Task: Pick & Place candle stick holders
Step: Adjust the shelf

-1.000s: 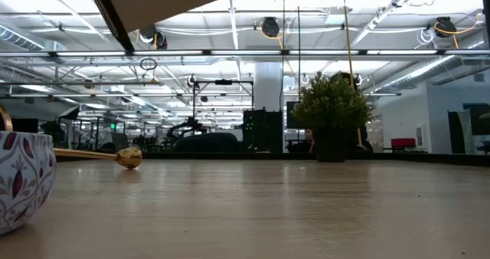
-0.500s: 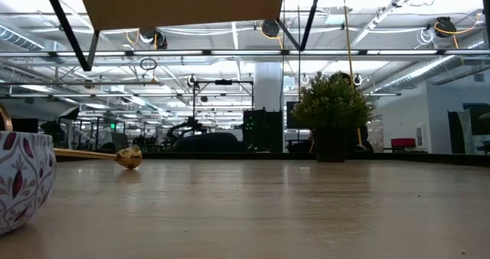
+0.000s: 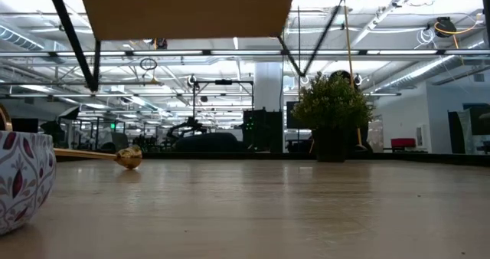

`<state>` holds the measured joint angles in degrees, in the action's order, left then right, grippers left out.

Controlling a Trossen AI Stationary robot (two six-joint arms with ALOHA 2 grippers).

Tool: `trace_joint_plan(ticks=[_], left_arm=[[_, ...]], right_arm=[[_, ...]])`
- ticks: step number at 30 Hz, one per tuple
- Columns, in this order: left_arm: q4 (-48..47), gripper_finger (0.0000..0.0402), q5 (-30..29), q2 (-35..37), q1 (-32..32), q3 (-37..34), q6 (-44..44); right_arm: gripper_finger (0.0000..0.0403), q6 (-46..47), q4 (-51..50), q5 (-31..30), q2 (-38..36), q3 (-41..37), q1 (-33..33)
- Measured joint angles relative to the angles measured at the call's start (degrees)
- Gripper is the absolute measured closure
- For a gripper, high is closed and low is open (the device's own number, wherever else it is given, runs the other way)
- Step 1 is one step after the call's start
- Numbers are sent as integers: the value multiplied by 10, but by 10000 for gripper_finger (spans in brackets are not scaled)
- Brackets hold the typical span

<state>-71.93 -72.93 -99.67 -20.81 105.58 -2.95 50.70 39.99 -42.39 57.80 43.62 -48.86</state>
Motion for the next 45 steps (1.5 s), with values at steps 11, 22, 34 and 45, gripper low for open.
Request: trace_joint_plan(ticks=[11,22,34,45], left_arm=[[12,356,13,-52,-19,-1,23],[303,356,62,-83,-32,0,258],[396,356,111,-181,-5,-2,316],[416,356,69,-190,15,-2,306]], right_arm=[[204,2,-1,3,4,0,0],[204,-166,191,26,4,0,-22],[206,-356,327,65,3,0,-56],[206,-329,302,65,5,0,-56]])
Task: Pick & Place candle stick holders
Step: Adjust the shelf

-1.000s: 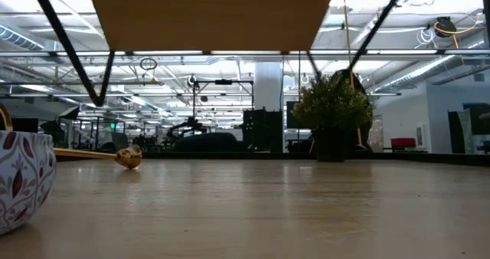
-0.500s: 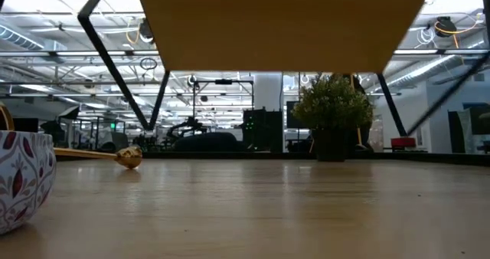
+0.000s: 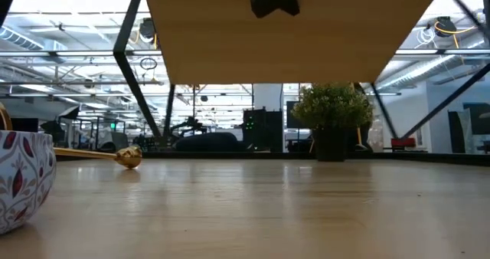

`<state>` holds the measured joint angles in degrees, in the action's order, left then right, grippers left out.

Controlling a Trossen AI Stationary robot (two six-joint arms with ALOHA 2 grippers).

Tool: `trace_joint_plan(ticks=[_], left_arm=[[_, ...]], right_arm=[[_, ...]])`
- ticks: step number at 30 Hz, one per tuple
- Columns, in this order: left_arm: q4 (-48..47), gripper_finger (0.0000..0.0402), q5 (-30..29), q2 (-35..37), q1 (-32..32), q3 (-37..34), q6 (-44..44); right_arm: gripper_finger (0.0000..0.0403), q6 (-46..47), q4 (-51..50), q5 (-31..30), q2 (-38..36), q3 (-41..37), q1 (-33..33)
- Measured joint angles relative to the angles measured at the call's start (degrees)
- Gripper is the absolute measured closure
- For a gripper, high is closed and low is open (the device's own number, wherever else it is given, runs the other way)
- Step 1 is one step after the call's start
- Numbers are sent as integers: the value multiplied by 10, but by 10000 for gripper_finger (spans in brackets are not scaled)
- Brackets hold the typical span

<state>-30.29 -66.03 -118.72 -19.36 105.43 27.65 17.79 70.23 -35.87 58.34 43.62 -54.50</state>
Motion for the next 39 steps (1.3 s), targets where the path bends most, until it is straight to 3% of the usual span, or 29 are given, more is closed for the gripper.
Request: trace_joint_plan(ticks=[15,39], left_arm=[[-11,356,56,0,-4,-20,-60],[16,355,89,2,-32,-44,-106]], right_arm=[[206,11,-6,1,0,0,0],[206,25,-33,0,0,0,0]])
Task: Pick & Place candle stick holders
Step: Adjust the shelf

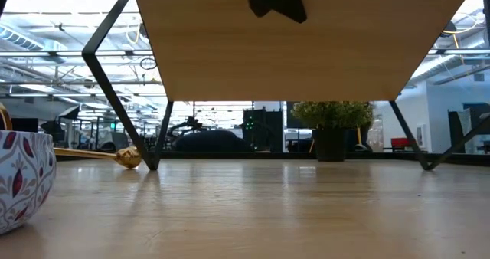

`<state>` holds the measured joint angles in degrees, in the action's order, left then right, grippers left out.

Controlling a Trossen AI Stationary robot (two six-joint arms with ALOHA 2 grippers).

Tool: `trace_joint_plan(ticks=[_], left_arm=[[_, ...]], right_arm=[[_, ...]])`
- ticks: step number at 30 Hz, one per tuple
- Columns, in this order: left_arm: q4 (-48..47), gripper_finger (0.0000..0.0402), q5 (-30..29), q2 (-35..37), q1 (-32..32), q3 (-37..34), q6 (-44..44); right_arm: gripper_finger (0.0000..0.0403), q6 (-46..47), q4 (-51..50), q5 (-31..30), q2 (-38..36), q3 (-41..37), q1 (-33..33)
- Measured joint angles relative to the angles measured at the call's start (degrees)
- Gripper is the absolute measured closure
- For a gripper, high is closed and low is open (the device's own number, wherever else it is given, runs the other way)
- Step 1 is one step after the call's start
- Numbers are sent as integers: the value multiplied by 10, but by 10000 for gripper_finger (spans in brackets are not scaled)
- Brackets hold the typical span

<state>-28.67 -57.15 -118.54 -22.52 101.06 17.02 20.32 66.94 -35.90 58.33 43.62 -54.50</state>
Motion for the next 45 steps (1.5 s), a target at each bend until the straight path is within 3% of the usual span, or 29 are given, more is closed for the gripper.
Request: trace_joint_plan(ticks=[17,23,45], left_arm=[[0,353,12,0,-8,0,-18],[2,328,20,-1,-9,0,-74],[-30,319,57,-1,-14,0,-153]], right_arm=[[206,-2,0,0,3,0,0],[206,-2,1,0,9,0,0],[206,-11,5,-3,10,0,0]])
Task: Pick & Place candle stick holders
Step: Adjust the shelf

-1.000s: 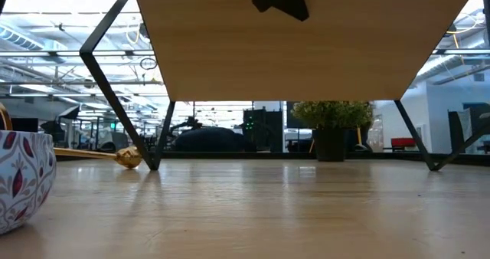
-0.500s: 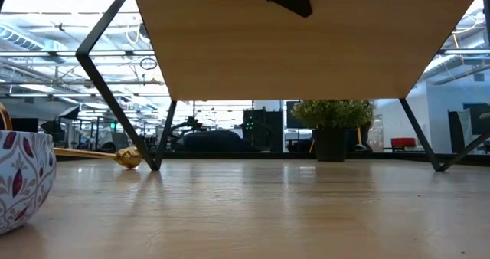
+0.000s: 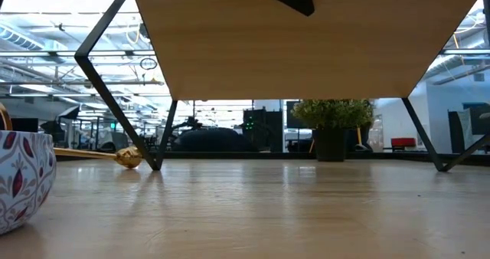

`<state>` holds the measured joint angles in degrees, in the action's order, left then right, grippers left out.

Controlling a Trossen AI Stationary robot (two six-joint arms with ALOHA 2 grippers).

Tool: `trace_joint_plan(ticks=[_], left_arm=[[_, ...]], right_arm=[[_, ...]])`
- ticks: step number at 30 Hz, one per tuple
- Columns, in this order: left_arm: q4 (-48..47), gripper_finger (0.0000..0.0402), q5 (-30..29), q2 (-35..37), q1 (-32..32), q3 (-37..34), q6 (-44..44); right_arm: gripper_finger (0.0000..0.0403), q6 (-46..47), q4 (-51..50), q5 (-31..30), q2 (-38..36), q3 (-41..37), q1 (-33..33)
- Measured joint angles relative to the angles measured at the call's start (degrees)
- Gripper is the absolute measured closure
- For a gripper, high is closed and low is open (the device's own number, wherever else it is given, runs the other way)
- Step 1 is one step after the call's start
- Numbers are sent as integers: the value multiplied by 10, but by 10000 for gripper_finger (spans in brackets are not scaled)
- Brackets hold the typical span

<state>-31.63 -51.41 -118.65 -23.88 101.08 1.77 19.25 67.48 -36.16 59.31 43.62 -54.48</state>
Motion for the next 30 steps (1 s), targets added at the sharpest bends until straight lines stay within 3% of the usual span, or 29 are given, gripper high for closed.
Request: trace_joint_plan(ticks=[15,25,30], left_arm=[[-28,314,30,0,-7,0,-33],[-21,218,104,0,-14,0,-132],[-35,200,106,-3,-14,-2,-135]], right_arm=[[206,-6,4,0,0,0,0],[206,-5,4,0,0,0,0],[206,-5,5,0,0,0,0]])
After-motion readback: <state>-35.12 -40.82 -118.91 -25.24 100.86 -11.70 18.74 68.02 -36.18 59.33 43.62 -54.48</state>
